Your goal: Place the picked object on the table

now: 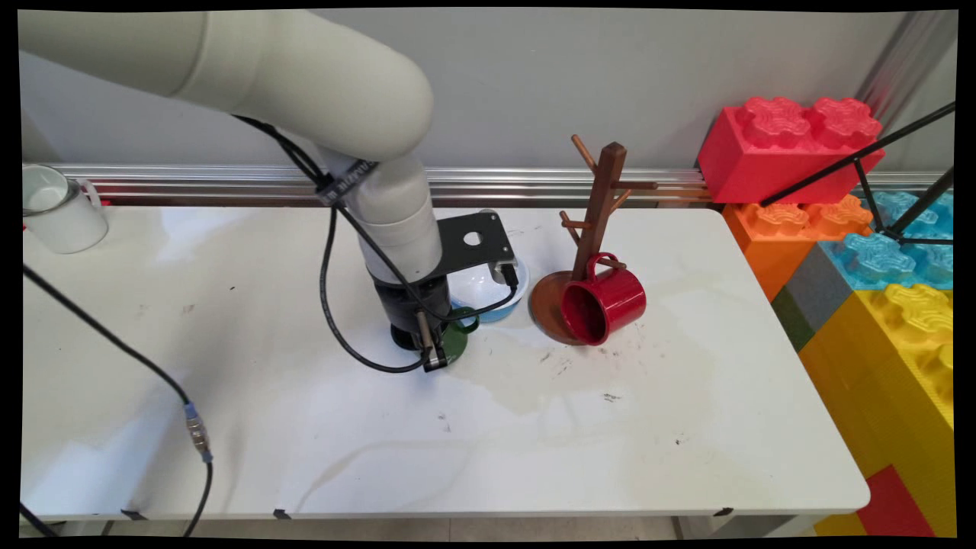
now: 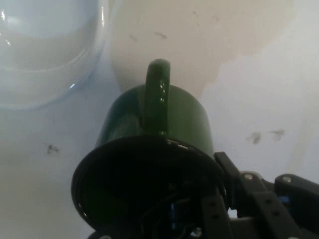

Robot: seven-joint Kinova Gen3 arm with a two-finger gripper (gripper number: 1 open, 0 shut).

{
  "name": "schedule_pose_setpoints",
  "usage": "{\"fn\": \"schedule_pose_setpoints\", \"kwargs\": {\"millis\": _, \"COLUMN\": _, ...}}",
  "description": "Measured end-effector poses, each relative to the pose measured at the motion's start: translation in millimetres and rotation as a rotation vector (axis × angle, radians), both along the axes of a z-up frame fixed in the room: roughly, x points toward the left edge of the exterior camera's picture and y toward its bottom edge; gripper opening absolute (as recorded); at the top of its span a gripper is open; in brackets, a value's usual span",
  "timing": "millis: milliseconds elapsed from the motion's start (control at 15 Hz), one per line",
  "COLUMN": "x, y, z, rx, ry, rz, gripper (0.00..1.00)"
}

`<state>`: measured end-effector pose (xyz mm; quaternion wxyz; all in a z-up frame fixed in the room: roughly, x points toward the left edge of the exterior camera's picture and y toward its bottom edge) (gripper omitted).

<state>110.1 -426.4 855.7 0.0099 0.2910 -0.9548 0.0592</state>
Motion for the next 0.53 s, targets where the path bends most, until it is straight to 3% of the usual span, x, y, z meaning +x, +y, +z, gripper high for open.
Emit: {"fn": "schedule_pose_setpoints", "kwargs": {"millis": 533, "x": -5.8, "y": -19.2, "z": -15.6, "rx": 0.023, "ry": -0.062, "rz": 0.014, "gripper": 0.0}}
